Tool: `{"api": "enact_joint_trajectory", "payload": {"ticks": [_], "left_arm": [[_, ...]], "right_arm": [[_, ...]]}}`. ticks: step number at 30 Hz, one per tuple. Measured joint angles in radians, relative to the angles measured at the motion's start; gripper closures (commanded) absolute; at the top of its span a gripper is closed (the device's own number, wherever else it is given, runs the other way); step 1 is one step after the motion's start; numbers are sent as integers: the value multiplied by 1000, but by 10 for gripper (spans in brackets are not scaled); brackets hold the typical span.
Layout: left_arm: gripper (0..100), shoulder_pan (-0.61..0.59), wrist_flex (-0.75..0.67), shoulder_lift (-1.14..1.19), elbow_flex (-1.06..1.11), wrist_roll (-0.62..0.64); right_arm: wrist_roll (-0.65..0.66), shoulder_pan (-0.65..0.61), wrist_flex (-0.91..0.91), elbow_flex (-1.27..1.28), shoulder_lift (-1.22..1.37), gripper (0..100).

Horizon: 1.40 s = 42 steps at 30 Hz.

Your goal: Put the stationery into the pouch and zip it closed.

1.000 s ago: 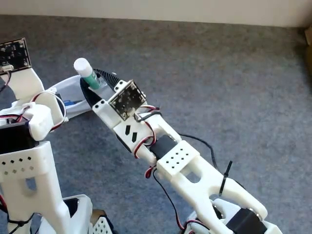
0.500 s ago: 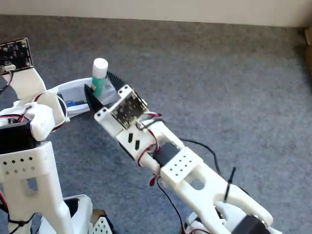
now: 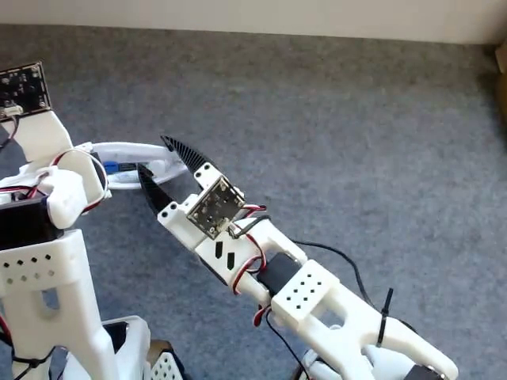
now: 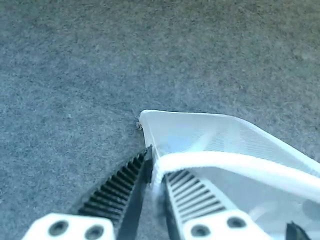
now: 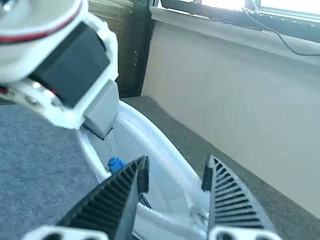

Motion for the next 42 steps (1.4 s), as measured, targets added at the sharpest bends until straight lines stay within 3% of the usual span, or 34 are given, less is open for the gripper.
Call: {"api": "enact_joint_trajectory", "payload": {"ticks": [7,15,18,25,37,42], "left_arm": [[991,0,0,0,0,0],[991,3,0,0,0,0],[991,3,0,-2,8,0],[990,2,0,-3,29,0],[990,-2,-2,-3,31,0],[990,-2,-2,-3,31,0]], "right_arm": [[0,-2,28,12,-80,836],[0,-6,402,-20,-249,836],[-64,-6,554,-34,-290,836],[-135,-2,740,-35,-387,836],[-138,83,842,-34,-572,836],[-138,94,678,35,-454,836]]}}
